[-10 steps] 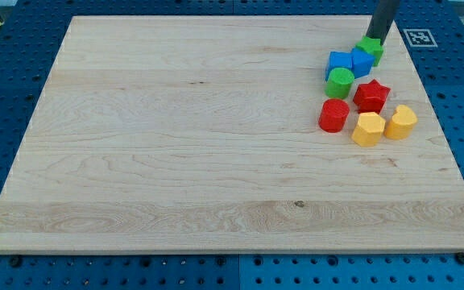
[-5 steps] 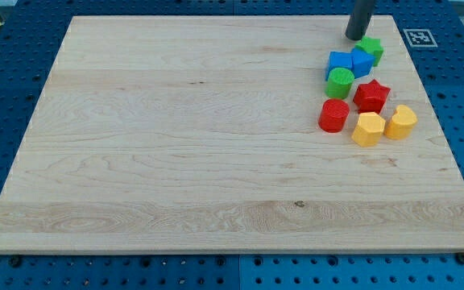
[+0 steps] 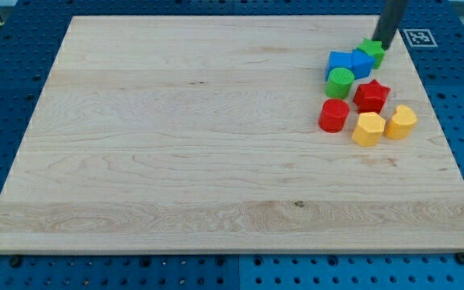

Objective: Slide the green hexagon closer to blue triangle

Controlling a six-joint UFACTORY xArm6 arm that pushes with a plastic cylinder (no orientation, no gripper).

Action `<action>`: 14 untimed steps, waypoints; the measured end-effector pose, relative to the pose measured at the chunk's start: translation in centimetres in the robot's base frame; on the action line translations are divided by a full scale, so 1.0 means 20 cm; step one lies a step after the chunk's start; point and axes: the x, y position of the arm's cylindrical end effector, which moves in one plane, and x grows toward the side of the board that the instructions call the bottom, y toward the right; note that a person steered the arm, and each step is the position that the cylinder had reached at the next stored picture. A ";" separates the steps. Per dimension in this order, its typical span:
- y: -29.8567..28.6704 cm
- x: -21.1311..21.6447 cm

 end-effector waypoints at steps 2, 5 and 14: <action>0.06 0.06; -0.42 -0.26; -0.31 0.01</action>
